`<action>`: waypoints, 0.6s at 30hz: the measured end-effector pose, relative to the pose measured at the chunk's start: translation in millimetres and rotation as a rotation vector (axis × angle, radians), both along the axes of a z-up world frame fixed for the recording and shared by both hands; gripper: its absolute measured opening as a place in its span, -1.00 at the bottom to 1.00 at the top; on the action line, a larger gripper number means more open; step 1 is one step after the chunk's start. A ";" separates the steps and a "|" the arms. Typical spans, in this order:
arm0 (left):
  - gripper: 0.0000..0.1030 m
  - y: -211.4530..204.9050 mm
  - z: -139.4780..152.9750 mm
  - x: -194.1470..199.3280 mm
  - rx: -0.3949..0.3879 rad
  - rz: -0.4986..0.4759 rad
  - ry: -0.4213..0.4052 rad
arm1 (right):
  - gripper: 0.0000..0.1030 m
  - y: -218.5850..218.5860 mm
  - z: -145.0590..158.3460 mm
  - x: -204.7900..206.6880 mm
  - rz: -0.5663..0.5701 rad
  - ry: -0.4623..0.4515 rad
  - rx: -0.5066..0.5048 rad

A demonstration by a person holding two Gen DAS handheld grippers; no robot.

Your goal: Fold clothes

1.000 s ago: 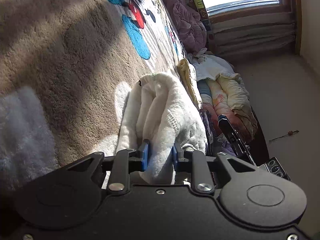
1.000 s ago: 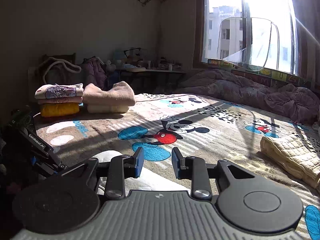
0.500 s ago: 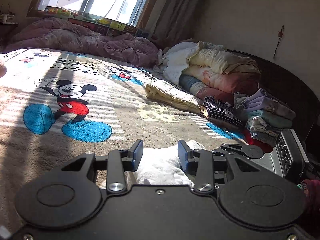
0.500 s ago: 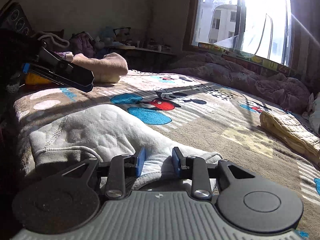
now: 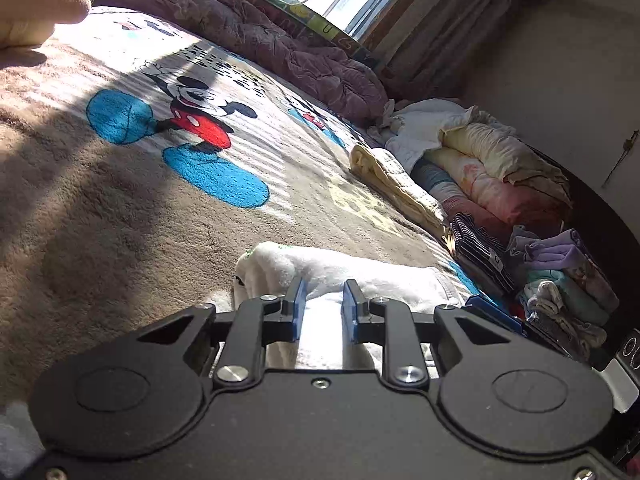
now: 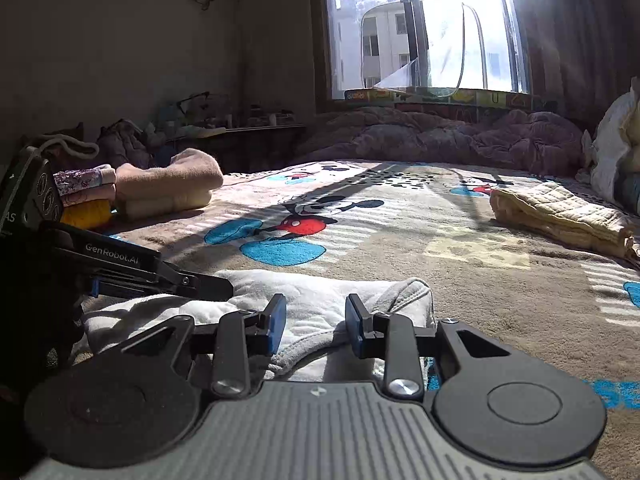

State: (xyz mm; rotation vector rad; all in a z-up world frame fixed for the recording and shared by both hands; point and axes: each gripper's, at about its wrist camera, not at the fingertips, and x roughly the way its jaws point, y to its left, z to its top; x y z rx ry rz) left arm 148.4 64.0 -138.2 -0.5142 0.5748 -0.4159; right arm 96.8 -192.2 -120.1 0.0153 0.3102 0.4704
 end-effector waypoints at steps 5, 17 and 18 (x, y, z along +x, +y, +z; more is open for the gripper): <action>-0.49 -5.1 18.7 -25.3 0.015 0.022 -0.038 | 0.13 -37.3 -6.5 -2.6 -0.201 0.112 0.167; -0.62 18.5 -6.4 -51.3 -0.371 0.133 0.224 | -0.57 -67.2 -28.1 -8.5 -0.200 0.417 0.617; -0.62 20.2 -16.5 -50.8 -0.407 0.149 0.256 | -0.61 -68.8 -28.1 -9.7 -0.195 0.423 0.659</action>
